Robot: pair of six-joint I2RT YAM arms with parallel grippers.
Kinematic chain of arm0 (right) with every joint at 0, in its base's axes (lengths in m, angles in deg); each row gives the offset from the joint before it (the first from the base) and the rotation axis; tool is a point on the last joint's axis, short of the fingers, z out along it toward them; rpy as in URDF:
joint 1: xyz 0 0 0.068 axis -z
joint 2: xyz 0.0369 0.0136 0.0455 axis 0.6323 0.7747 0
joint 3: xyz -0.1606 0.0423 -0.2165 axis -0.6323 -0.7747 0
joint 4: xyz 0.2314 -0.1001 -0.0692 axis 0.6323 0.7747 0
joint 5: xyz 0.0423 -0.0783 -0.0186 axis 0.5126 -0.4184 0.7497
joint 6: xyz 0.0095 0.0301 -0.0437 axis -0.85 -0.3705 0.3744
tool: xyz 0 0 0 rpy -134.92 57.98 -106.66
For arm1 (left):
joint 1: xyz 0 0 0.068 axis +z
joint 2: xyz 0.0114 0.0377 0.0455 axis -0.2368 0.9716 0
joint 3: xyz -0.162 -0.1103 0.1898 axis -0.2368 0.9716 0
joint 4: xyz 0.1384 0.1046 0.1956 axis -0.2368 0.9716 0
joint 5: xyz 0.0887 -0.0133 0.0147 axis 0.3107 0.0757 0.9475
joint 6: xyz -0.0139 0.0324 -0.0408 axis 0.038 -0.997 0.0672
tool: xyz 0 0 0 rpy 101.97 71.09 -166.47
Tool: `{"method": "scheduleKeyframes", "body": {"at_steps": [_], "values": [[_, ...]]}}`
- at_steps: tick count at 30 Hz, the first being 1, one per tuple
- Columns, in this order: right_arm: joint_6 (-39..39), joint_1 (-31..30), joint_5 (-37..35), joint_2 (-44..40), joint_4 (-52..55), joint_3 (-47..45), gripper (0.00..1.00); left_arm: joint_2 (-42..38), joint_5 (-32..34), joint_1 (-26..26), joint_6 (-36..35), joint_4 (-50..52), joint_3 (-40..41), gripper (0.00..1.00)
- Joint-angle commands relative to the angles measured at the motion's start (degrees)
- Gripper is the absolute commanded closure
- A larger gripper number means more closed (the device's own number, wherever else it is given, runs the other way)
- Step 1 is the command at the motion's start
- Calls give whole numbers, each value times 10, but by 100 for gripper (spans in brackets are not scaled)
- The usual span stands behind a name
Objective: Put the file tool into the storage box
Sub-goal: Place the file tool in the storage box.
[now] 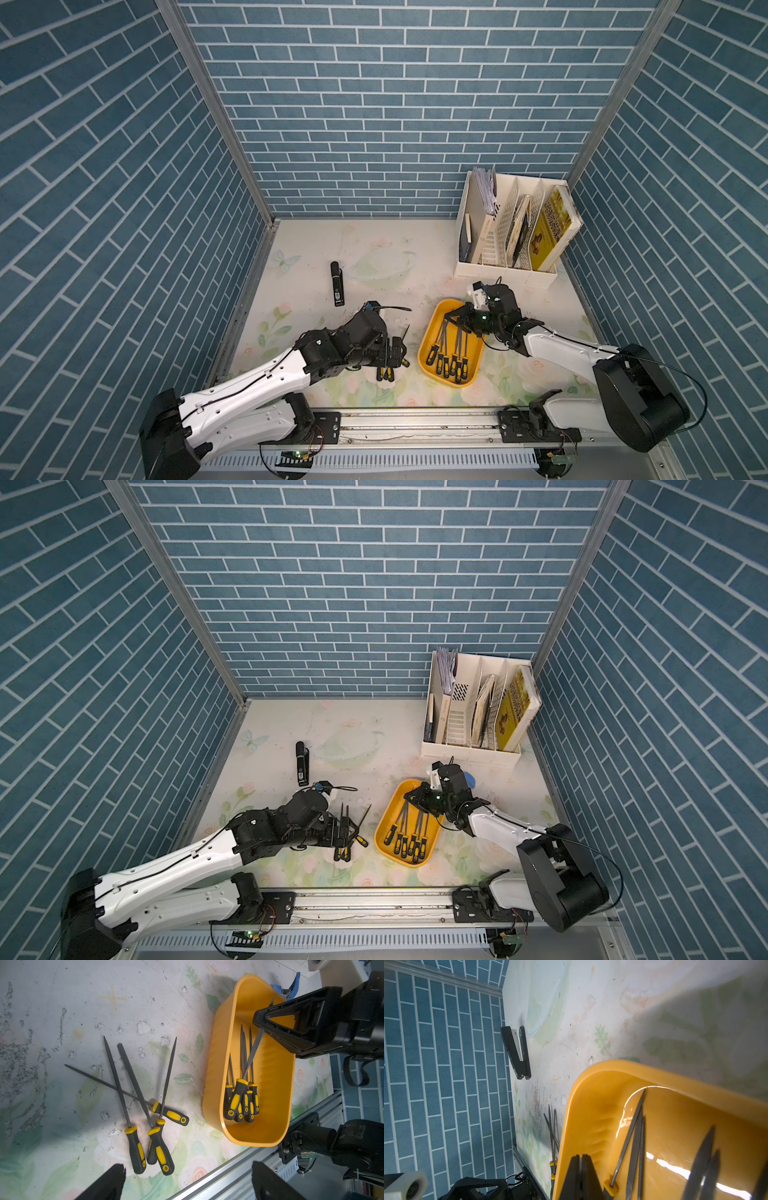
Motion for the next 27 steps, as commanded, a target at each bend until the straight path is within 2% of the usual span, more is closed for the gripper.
{"method": "scheduleKeyframes", "body": {"at_steps": [1,6,10,15,20,24,27], "values": [[-15,-13,-18,16,-20,-6,100,-1,10,1,2,10,6,0],[-14,-20,-22,30,-22,-9,100,-6,12,1,8,11,12,0],[-10,-20,-23,31,-10,-7,78,-11,15,1,14,16,19,0],[10,-18,-31,17,35,11,64,-15,15,1,26,21,27,0],[46,1,-45,-17,109,38,57,-5,22,1,46,31,40,0],[74,11,-61,-44,161,62,56,10,22,-2,62,18,58,0],[90,11,-64,-49,179,74,56,35,28,-10,66,16,62,5]]}}
